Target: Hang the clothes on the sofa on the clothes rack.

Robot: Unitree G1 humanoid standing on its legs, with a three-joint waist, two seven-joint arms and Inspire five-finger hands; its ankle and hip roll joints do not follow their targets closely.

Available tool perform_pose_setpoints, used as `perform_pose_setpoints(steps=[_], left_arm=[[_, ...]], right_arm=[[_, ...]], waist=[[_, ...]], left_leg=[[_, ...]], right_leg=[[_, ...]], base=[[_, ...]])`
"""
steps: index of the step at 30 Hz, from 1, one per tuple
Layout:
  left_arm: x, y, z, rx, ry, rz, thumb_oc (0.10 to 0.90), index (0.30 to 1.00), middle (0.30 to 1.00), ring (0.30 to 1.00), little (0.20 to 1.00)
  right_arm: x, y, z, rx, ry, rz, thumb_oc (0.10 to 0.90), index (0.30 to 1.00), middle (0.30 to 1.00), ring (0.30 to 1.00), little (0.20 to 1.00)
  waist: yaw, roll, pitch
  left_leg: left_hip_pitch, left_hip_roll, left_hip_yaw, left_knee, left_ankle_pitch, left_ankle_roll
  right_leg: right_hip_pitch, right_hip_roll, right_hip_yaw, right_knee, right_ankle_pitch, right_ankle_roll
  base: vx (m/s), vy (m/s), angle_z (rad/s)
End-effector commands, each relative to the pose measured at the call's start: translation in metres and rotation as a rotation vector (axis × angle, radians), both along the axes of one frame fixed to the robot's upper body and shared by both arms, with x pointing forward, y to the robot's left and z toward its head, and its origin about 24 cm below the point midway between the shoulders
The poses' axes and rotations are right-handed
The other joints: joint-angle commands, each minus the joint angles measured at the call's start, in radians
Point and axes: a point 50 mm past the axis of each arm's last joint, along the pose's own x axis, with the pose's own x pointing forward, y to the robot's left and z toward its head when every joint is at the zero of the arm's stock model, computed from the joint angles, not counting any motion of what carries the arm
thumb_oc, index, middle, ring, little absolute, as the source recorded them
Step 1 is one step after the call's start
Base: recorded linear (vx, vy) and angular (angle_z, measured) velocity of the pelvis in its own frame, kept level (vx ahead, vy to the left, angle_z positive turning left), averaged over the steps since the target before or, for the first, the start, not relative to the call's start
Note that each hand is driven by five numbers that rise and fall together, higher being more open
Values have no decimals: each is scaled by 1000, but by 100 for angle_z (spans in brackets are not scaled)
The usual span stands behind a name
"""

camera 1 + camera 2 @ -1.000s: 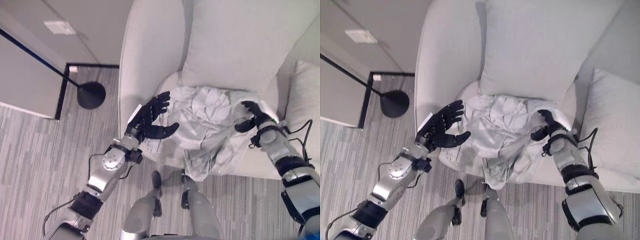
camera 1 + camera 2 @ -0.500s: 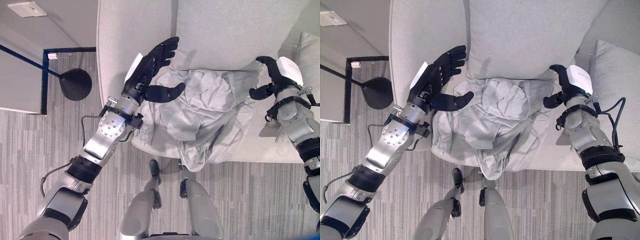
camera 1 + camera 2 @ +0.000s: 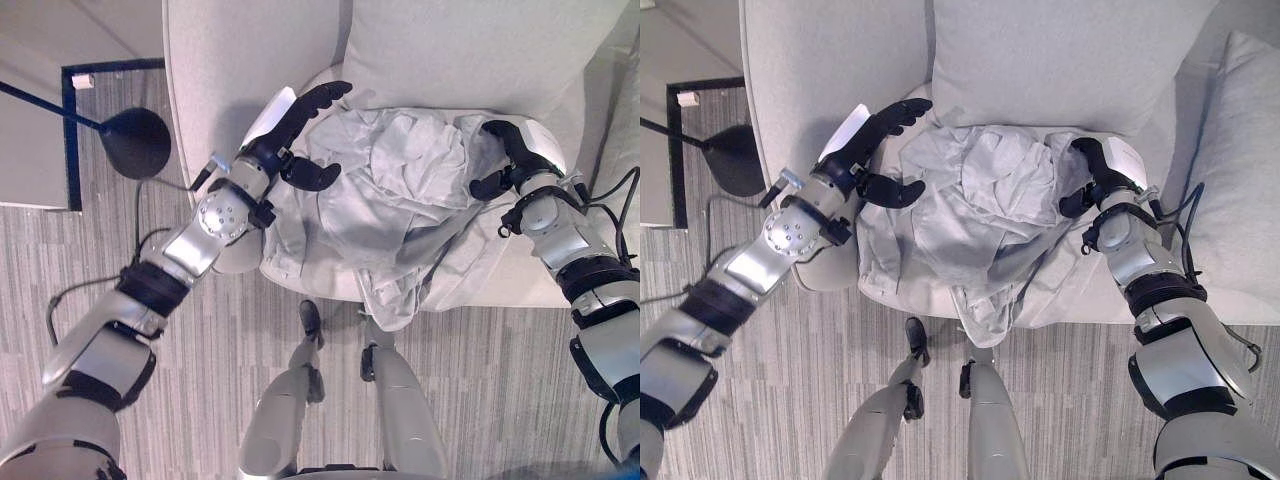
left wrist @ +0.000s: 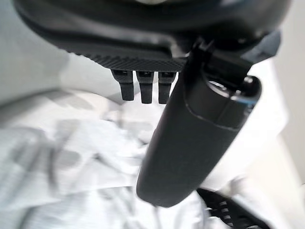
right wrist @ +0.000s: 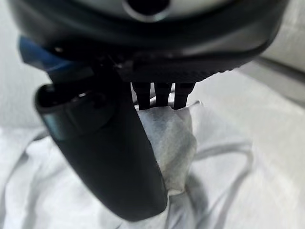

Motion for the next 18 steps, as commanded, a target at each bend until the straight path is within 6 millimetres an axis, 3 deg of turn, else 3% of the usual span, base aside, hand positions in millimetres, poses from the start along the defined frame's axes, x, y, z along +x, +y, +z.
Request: perform_pose_setpoints(steps=[1,3,7,9,13,14,15,17,18], left_arm=[[-7,-1,47,68,-237,-9,800,900,900,900,900],[1,6,51,145,-253,62,800,900,900,900,900],[11,6,49,199,-243,106,800,900,900,900,900],[19,6,42,209,-204,136,800,900,900,900,900],[28,16,47,169,-188,207,800,900,900,900,900],[30,21,49,194,-191,238,800,900,900,900,900],[31,24,44,185,-172,251,800,900,900,900,900],[33,32,37,145,-135,274,400,300,300,300,300],[33,35,35,138,-127,288,400,300,300,300,300]], right_arm=[[0,12,47,58,-208,79,800,900,900,900,900],[-4,23,49,71,-253,137,800,900,900,900,900],[-9,24,51,68,-291,157,800,900,900,900,900],[-12,29,53,102,-329,180,800,900,900,900,900],[-16,37,58,110,-369,227,800,900,900,900,900],[-18,40,57,107,-368,246,717,775,775,775,775],[-21,40,54,109,-371,259,546,519,519,519,519],[-26,39,54,112,-388,264,400,300,300,300,300],[-28,38,57,121,-406,267,400,300,300,300,300]], waist=[[-2,-19,-30],[-18,-26,-27],[-36,-36,-26],[-54,-47,-22],[-76,-69,-20],[-85,-73,-19],[-91,-76,-19],[-98,-79,-19],[-100,-80,-18]], left_leg=[[-66,121,-100,-23,49,-142],[-86,125,-100,-23,51,-142],[-105,124,-99,-23,51,-140],[-113,125,-94,-23,49,-140],[-137,128,-87,-23,49,-138],[-144,130,-86,-23,49,-137],[-141,132,-84,-23,43,-136],[-134,132,-82,-23,40,-135],[-133,133,-80,-23,39,-135]], right_leg=[[73,-86,-3,3,-72,175],[49,-84,1,3,-68,177],[25,-84,8,3,-65,179],[9,-81,19,3,-60,180],[-23,-77,31,3,-52,182],[-35,-75,36,3,-50,182],[-36,-73,40,3,-53,181],[-34,-71,47,3,-52,179],[-35,-70,49,3,-52,179]], base=[[0,0,0],[7,-13,-4],[13,-10,-11],[0,0,0],[-1,-14,-9],[20,-24,-9],[0,0,0],[8,-15,-6],[-7,-8,-9]])
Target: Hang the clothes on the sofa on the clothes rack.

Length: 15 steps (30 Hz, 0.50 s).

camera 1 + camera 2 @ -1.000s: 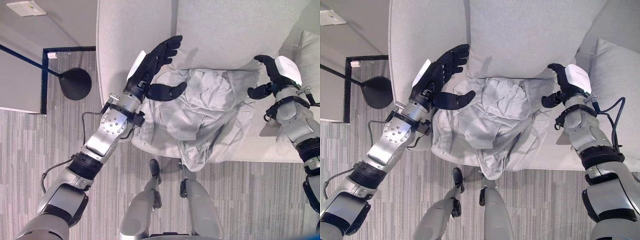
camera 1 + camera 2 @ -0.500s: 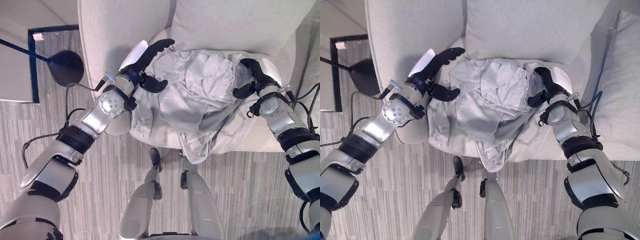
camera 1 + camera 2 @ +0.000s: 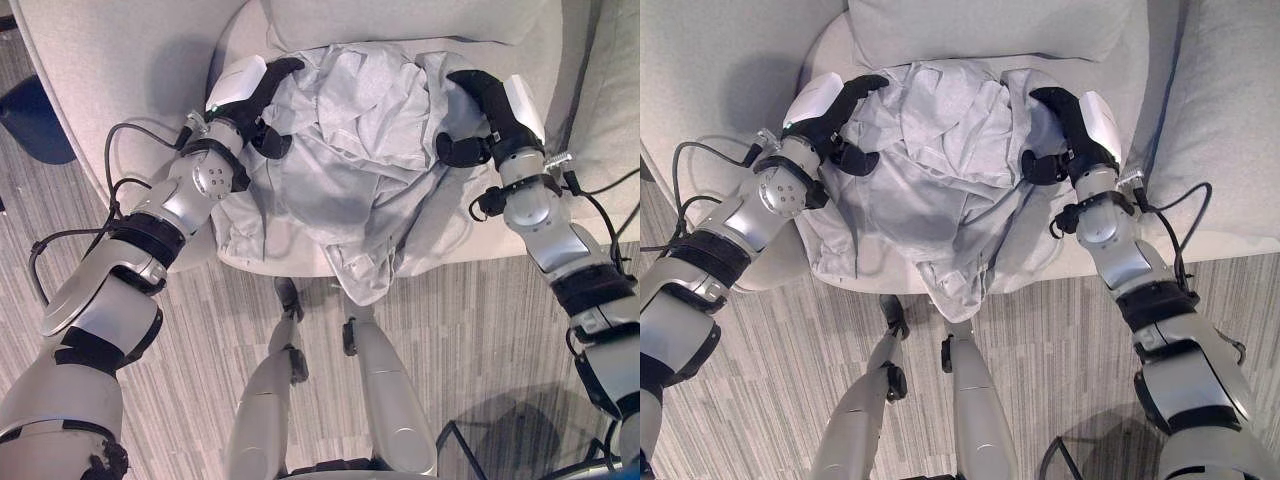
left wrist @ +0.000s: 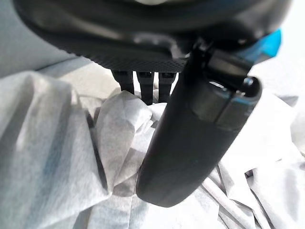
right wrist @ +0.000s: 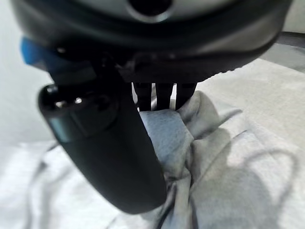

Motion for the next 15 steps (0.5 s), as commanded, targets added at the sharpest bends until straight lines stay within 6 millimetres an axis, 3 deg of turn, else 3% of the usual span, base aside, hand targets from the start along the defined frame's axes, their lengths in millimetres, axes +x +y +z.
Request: perform_pose_setpoints(steps=[1,6,10,12,13,14,15], left_arm=[[0,5,17,-38,-61,5,400,300,300,300,300],[-5,15,14,-158,-112,39,400,300,300,300,300],[-20,20,19,-228,-197,8,400,300,300,300,300],[-43,30,21,-326,-289,-14,400,300,300,300,300],[-43,30,20,-326,-288,-14,400,300,300,300,300],[-60,35,12,-463,-328,-46,400,300,300,300,300],[-65,34,7,-529,-336,-56,400,300,300,300,300]], right_arm=[[-5,-13,36,54,-163,-18,400,300,300,300,300],[-16,-27,37,85,-214,-53,400,300,300,300,300],[-23,-37,24,104,-196,-90,400,300,300,300,300],[-32,-41,9,102,-159,-92,400,300,300,300,300],[-32,-41,8,102,-158,-92,400,300,300,300,300],[-39,-40,1,106,-144,-75,400,300,300,300,300],[-40,-39,-4,116,-128,-71,400,300,300,300,300]], waist=[[14,-16,-60],[13,-16,-67],[32,-5,-95],[56,6,-137],[55,6,-137],[81,15,-181],[89,18,-191]], left_leg=[[-28,136,-100,-38,40,-127],[-17,138,-101,-38,43,-129],[45,148,-101,-38,29,-135],[138,157,-101,-38,13,-140],[138,156,-101,-38,14,-140],[229,164,-100,-38,-7,-144],[259,165,-101,-38,-13,-144]], right_leg=[[84,-78,-21,3,-82,174],[94,-75,-24,3,-84,171],[163,-69,-34,3,-110,168],[266,-64,-50,3,-139,159],[266,-65,-50,3,-138,159],[364,-58,-64,3,-175,151],[397,-56,-69,3,-188,147]], base=[[-9,-17,-9],[-12,-27,-4],[23,-47,-7],[70,-69,-8],[163,-96,1],[158,-81,15],[202,-104,15]])
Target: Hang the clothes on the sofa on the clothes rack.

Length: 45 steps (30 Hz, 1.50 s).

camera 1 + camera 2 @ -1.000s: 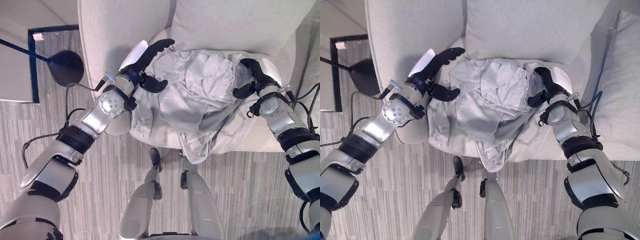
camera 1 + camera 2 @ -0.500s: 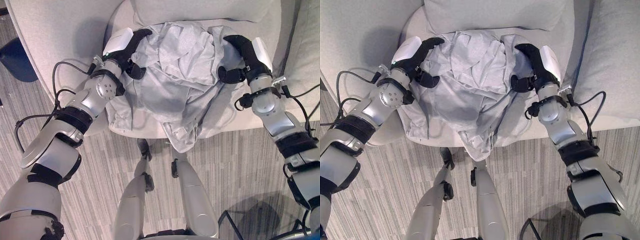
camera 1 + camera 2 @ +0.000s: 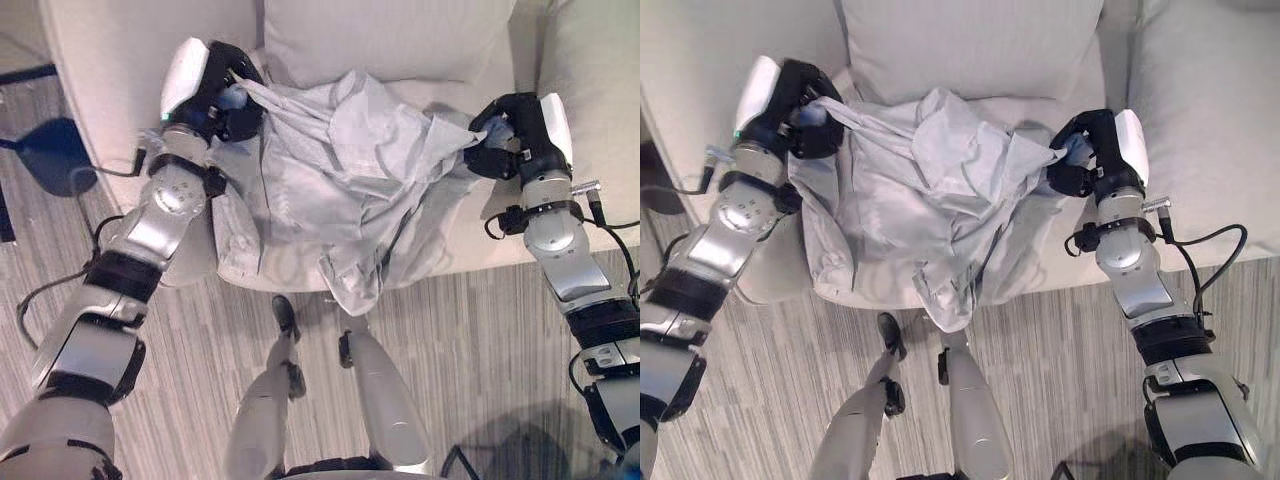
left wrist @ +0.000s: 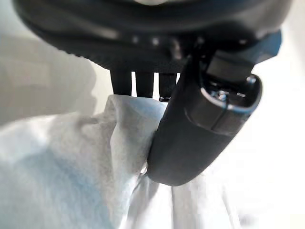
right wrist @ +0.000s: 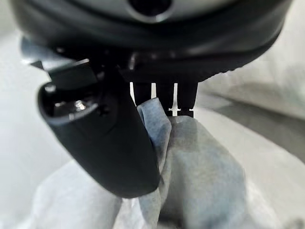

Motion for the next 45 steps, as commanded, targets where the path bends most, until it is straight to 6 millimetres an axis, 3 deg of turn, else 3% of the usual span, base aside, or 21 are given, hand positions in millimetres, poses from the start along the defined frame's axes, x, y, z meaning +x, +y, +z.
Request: perform_pose_setpoints(steps=[1,8,10,13,16,19,20,21,24,25,26,27,29,30,32,33,35,37,42,43,45], left_arm=[[-14,-5,-2,-198,-120,-76,400,300,300,300,300],[-51,14,-12,-242,-191,-45,400,300,300,300,300],[-67,36,-9,-209,-230,42,400,300,300,300,300],[-85,64,3,-150,-305,186,400,300,300,300,300],[-91,78,22,-133,-401,255,400,300,300,300,300],[-91,84,36,-138,-458,288,400,300,300,300,300],[-93,89,44,-121,-482,316,400,300,300,300,300],[-94,91,49,-108,-500,325,400,300,300,300,300],[-93,88,53,-99,-509,319,400,300,300,300,300],[-88,76,65,-77,-534,260,400,300,300,300,300],[-86,74,70,-60,-539,257,400,300,300,300,300],[-84,73,72,-48,-533,267,400,300,300,300,300],[-82,71,76,-25,-533,267,400,300,300,300,300],[-79,68,78,-15,-529,253,400,300,300,300,300],[-71,54,85,-5,-527,200,400,300,300,300,300],[-70,53,86,-6,-528,197,400,300,300,300,300],[-64,47,86,-3,-508,176,400,300,300,300,300],[-57,43,77,-17,-457,159,400,300,300,300,300],[-61,51,67,-30,-444,184,400,300,300,300,300],[-64,53,63,-46,-443,183,400,300,300,300,300],[-66,53,61,-58,-443,180,400,300,300,300,300]], right_arm=[[-14,-10,6,14,-82,0,400,300,300,300,300],[-21,3,-4,-8,-38,70,400,300,300,300,300],[-26,8,22,-55,-114,112,400,300,300,300,300],[-35,-4,57,-73,-228,84,400,300,300,300,300],[-45,-16,89,-77,-350,39,400,300,300,300,300],[-50,-22,101,-99,-391,5,400,300,300,300,300],[-54,-24,110,-128,-418,-15,400,300,300,300,300],[-56,-26,113,-144,-428,-26,400,300,300,300,300],[-57,-29,115,-142,-437,-42,400,300,300,300,300],[-60,-35,116,-163,-444,-80,400,300,300,300,300],[-59,-33,119,-174,-454,-95,400,300,300,300,300],[-57,-32,121,-169,-467,-103,400,300,300,300,300],[-55,-30,123,-162,-474,-106,400,300,300,300,300],[-54,-34,124,-164,-470,-127,400,300,300,300,300],[-56,-40,134,-178,-479,-155,400,300,300,300,300],[-56,-41,134,-177,-480,-157,400,300,300,300,300],[-59,-48,136,-183,-468,-176,400,300,300,300,300],[-64,-62,137,-164,-455,-205,400,300,300,300,300],[-59,-56,141,-147,-463,-178,400,300,300,300,300],[-57,-50,148,-153,-472,-149,400,300,300,300,300],[-58,-49,150,-153,-480,-144,400,300,300,300,300]], waist=[[49,33,-211],[115,24,-305],[147,15,-342],[182,-5,-395],[191,-42,-398],[177,-37,-413],[187,-24,-424],[187,-16,-436],[177,-13,-442],[176,-36,-447],[175,-50,-431],[186,-53,-417],[189,-50,-402],[182,-49,-397],[175,-47,-388],[174,-48,-387],[155,-61,-388],[126,-94,-391],[143,-116,-416],[163,-122,-391],[167,-126,-370]], left_leg=[[27,141,-99,-4,-10,-125],[215,150,-115,11,4,-129],[258,157,-134,86,-18,-130],[301,149,-154,96,-55,-127],[302,268,-131,101,-30,-154],[313,374,-108,74,60,-178],[310,377,-164,66,52,-196],[312,362,-196,47,3,-206],[309,340,-203,37,-39,-208],[303,258,-201,-4,-84,-182],[303,202,-189,-4,-111,-152],[300,178,-167,-4,-114,-133],[289,159,-157,-4,-108,-121],[280,142,-152,-4,-106,-118],[260,115,-162,-4,-95,-111],[257,116,-166,-4,-91,-112],[252,90,-186,-4,-85,-112],[257,42,-214,-4,-84,-104],[259,3,-211,-4,-102,-75],[267,-4,-191,67,-110,-56],[222,-1,-185,171,-141,-64]], right_leg=[[182,-74,-56,3,-168,174],[403,-56,-102,3,-233,139],[500,-54,-135,3,-256,127],[578,-69,-186,3,-265,134],[588,-129,-243,3,-255,161],[580,-168,-278,3,-247,191],[587,-188,-278,3,-243,211],[587,-214,-288,3,-231,226],[588,-247,-302,3,-207,242],[565,-345,-320,3,-77,282],[525,-403,-330,40,37,283],[497,-426,-356,66,68,278],[472,-423,-358,110,28,267],[468,-385,-338,143,-18,250],[453,-258,-319,234,-189,199],[451,-258,-324,238,-192,194],[445,-150,-283,241,-278,168],[423,-12,-163,185,-306,139],[494,4,-149,4,-231,143],[515,-2,-125,3,-237,135],[524,-13,-131,3,-240,135]], base=[[108,-74,15],[70,-76,34],[53,-41,46],[43,108,51],[-61,325,72],[-19,464,38],[88,632,47],[71,488,44],[29,437,22],[-75,774,43],[-136,962,46],[-172,630,42],[-103,360,0],[-50,392,-12],[-39,366,20],[-7,120,49],[40,113,70],[103,133,64],[61,49,18],[36,46,-26],[-10,60,-37]])
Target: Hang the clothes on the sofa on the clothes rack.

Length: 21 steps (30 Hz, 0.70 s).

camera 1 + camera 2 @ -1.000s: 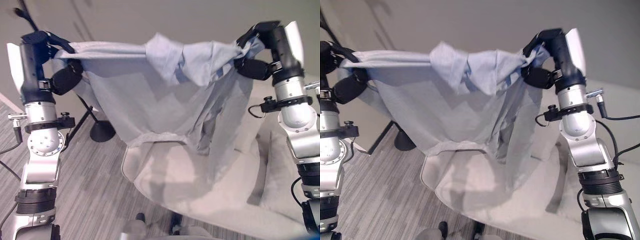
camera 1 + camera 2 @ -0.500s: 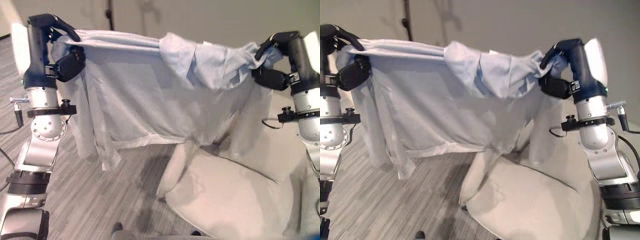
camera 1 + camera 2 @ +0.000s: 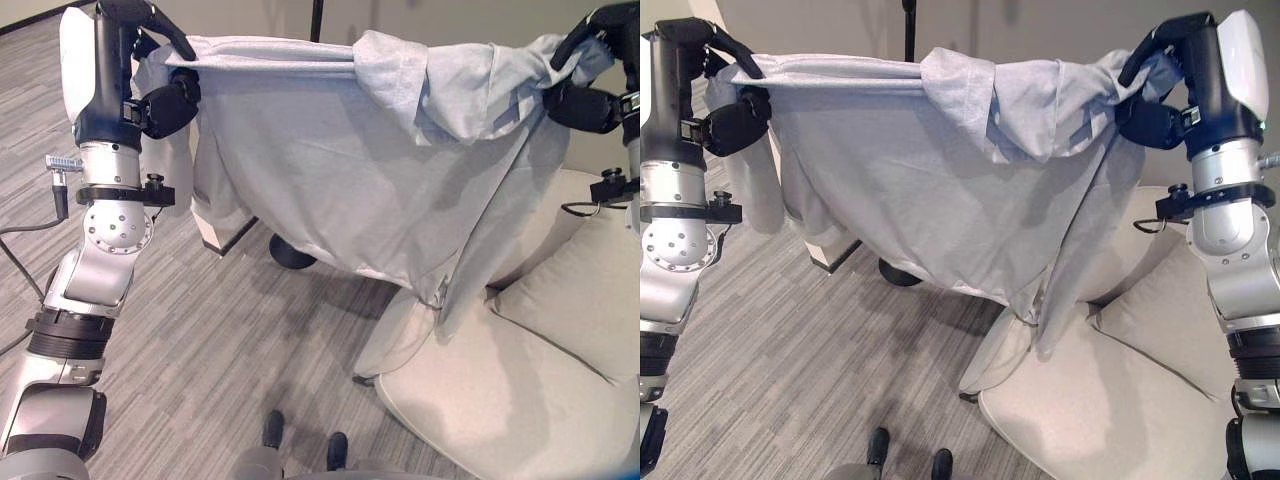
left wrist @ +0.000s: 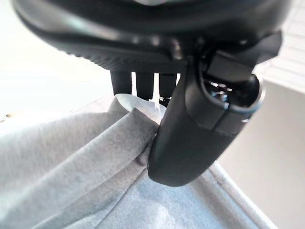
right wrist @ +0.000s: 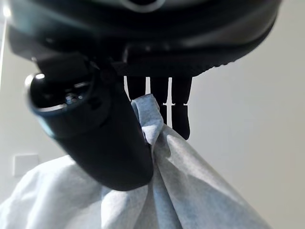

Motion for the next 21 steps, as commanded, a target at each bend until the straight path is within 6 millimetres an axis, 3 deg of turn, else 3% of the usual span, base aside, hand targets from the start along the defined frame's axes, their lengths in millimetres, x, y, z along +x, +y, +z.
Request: perform_pose_setpoints(steps=[1,4,5,8,9,10,12,14,15,16,19,21], left_arm=[[-23,17,47,-43,-252,47,400,300,300,300,300],[-22,17,48,-38,-248,49,400,300,300,300,300],[-21,20,49,-42,-250,67,400,300,300,300,300],[-20,22,52,-56,-261,92,400,300,300,300,300],[-20,22,51,-60,-265,90,400,300,300,300,300],[-20,14,54,-42,-277,60,400,300,300,300,300],[-19,10,58,-30,-286,45,400,300,300,300,300],[-20,0,69,15,-311,12,400,300,300,300,300],[-23,-2,71,38,-316,4,400,300,300,300,300],[-24,-5,73,52,-320,-4,400,300,300,300,300],[-23,-7,74,65,-321,-2,400,300,300,300,300],[-24,-7,74,56,-330,-5,400,300,300,300,300]], right_arm=[[-21,-16,55,88,-248,-53,400,300,300,300,300],[-21,-13,55,73,-243,-42,400,300,300,300,300],[-21,-19,54,78,-239,-72,400,300,300,300,300],[-21,-24,55,78,-242,-107,400,300,300,300,300],[-21,-28,54,96,-242,-121,400,300,300,300,300],[-21,-30,54,102,-246,-129,400,300,300,300,300],[-21,-29,57,103,-255,-127,400,300,300,300,300],[-18,-27,56,147,-261,-100,400,300,300,300,300],[-16,-24,50,143,-245,-89,400,300,300,300,300],[-16,-20,49,130,-247,-80,400,300,300,300,300],[-13,-17,44,147,-237,-61,400,300,300,300,300],[-14,-15,45,156,-243,-41,400,300,300,300,300]], waist=[[21,-51,-56],[25,-52,-65],[32,-56,-67],[35,-45,-77],[33,-29,-89],[25,-11,-107],[25,-11,-111],[27,-9,-123],[26,-6,-110],[18,-2,-83],[2,18,-54],[-4,19,-48]], left_leg=[[-25,24,69,191,-173,-85],[-64,87,85,147,-149,-87],[-95,152,74,69,-85,-101],[-110,186,47,-9,-63,-120],[-110,192,42,-9,-65,-133],[-97,183,46,-9,-52,-146],[-89,167,44,-9,-50,-141],[-64,119,64,-9,-73,-116],[-25,91,77,-9,-97,-85],[13,67,94,-9,-115,-55],[50,63,103,-9,-139,-31],[67,51,106,-9,-156,-32]], right_leg=[[23,-22,-71,-5,14,39],[18,-34,-86,-5,10,49],[18,-48,-85,-5,-11,56],[23,-49,-82,-5,-37,61],[33,-51,-84,-5,-43,66],[43,-71,-89,-5,-40,76],[45,-88,-87,-5,-32,82],[61,-146,-86,20,-13,101],[30,-190,-82,151,22,102],[-29,-229,-74,299,102,101],[-117,-240,-61,446,108,92],[-166,-221,-53,426,89,88]], base=[[9,115,-25],[77,121,4],[130,154,7],[178,226,-16],[254,296,-11],[313,384,-10],[222,303,-9],[274,403,-10],[264,471,-15],[188,448,-21],[124,218,-15],[142,57,-18]])
